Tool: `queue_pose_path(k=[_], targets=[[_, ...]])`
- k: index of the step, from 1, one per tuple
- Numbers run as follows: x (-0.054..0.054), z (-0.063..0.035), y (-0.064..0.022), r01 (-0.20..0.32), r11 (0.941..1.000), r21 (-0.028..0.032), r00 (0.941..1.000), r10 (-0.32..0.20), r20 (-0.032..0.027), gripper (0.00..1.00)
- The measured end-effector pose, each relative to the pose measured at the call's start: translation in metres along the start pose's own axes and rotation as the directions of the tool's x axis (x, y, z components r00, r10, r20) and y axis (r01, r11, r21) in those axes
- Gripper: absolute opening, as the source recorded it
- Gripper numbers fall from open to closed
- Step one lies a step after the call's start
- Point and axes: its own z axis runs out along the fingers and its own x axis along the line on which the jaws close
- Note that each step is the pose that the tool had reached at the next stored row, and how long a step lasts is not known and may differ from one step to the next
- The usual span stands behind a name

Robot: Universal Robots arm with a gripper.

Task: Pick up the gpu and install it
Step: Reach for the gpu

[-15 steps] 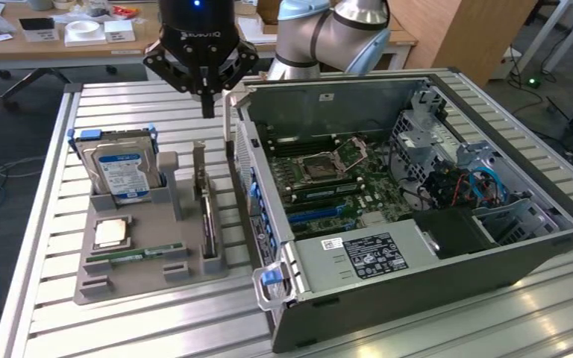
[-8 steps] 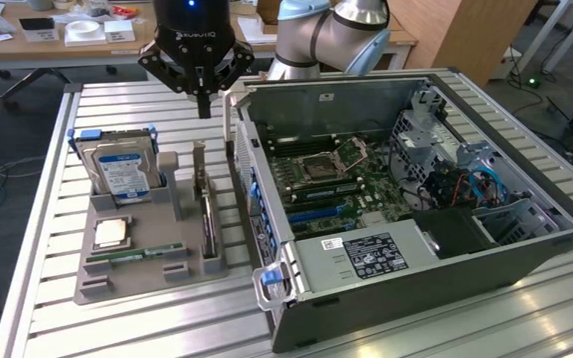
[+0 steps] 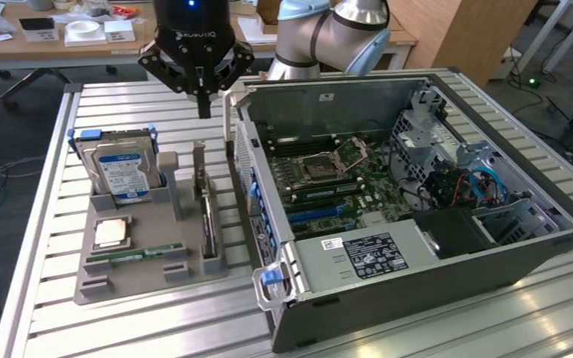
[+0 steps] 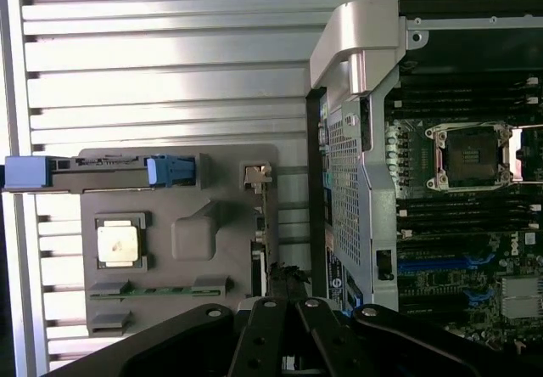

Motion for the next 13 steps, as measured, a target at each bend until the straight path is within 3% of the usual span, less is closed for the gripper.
queue_pose_path(k=[13], targets=[[0.0052, -0.0001, -0.0008, 0.0, 1.0, -0.0001, 1.0, 0.0, 0.0, 0.11]])
